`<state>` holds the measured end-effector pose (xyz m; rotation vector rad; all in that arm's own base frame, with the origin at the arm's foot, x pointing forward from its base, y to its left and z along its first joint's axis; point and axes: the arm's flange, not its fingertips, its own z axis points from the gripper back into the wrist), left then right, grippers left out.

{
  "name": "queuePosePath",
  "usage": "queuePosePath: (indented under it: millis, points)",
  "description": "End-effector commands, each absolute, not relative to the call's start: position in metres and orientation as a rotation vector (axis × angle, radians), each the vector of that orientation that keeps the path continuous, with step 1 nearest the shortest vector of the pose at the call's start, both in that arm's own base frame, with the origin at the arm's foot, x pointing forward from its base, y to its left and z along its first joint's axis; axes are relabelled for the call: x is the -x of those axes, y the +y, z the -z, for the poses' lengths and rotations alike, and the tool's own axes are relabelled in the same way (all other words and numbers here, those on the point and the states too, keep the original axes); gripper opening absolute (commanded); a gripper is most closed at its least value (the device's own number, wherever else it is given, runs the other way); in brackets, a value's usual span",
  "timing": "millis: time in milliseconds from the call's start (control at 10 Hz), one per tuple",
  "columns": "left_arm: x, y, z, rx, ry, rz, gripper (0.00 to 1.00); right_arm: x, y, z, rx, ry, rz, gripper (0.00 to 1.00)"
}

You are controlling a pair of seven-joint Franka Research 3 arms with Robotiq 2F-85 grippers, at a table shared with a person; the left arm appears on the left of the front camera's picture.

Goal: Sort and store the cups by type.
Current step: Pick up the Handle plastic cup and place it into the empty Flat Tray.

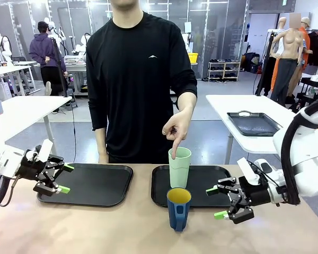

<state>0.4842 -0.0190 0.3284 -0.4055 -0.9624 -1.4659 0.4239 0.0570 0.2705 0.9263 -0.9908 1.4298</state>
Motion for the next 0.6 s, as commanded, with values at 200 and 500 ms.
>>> queuePosePath:
  millis: [200,500]
  points:
    - [-0.484,-0.018,-0.329,0.421,-0.974,1.469,1.0,-0.424,0.057,-0.271,-0.926,-0.991,-1.43,1.0]
    - [-0.484,-0.018,-0.329,0.421,-0.974,1.469,1.0,-0.424,0.057,-0.271,-0.926,-0.991,-1.43,1.0]
